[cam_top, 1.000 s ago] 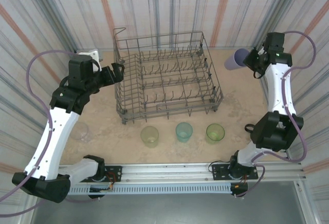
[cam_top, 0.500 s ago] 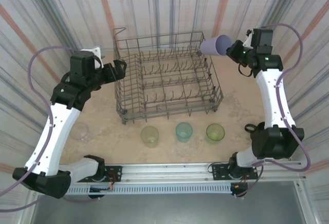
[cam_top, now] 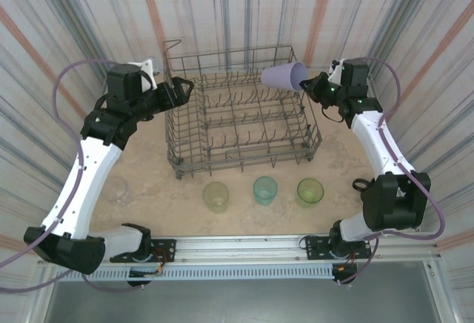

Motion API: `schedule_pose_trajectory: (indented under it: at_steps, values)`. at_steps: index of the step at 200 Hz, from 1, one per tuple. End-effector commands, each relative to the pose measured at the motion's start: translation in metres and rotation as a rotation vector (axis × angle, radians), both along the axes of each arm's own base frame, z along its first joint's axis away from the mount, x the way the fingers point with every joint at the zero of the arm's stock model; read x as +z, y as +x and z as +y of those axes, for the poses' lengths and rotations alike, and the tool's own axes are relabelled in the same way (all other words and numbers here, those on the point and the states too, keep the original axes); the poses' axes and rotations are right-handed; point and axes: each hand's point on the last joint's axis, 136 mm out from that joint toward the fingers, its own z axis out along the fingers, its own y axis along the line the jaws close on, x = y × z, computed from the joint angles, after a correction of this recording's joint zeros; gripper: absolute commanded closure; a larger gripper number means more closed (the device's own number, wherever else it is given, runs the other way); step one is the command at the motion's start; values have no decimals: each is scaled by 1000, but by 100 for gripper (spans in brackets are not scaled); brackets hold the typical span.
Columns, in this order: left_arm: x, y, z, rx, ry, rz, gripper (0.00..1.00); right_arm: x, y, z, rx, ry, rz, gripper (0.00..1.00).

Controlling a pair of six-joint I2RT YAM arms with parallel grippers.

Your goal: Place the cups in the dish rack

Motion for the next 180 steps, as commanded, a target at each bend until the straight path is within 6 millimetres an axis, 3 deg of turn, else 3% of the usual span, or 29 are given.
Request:
schedule_pose_trajectory:
  at_steps: [1,69,180]
  values:
    - [26,5,-13,-31,-87,-45,1,49,-9,17,51,111,-161,100]
    - [31,31,-34,-42,-263,-18,1,57,-13,64,196,238,-254,100]
    - [23,71,-66,-99,-582,121,1,54,-23,99,315,331,-327,100]
